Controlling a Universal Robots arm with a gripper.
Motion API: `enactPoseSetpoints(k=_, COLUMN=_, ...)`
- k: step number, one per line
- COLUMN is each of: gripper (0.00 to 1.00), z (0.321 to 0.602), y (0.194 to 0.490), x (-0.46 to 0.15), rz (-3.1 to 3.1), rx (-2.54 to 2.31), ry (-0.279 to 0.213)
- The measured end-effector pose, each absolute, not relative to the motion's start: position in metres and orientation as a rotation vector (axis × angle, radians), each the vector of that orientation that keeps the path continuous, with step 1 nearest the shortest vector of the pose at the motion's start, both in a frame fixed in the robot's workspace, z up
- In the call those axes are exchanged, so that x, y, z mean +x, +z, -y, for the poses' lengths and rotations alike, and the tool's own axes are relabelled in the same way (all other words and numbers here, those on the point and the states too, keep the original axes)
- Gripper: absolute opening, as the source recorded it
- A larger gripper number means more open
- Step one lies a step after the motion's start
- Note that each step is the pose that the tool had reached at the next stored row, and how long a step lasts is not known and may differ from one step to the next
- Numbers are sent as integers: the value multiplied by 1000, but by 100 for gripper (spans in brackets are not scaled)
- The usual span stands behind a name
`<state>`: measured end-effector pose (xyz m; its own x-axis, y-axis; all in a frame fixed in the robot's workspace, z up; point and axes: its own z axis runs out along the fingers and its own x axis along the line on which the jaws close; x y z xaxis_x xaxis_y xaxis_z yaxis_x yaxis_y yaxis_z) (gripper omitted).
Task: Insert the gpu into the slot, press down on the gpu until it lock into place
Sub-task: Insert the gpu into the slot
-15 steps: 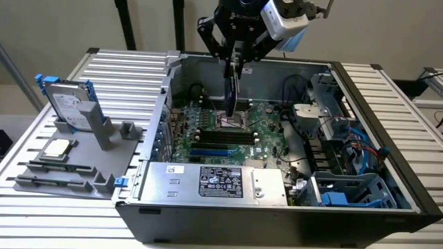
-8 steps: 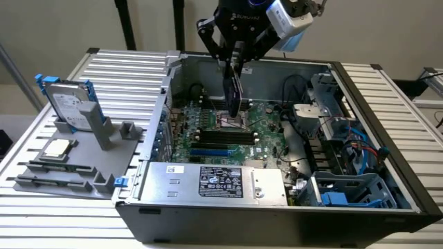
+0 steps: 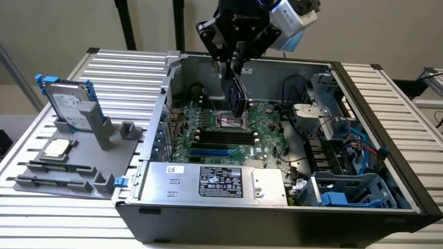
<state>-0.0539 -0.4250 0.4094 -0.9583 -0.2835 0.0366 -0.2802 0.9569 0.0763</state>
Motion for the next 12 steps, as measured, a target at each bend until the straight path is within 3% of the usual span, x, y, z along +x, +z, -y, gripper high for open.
enactPoseSetpoints(k=12, gripper=26, z=425, y=409, x=-54, rz=2991, rx=772, ry=-99)
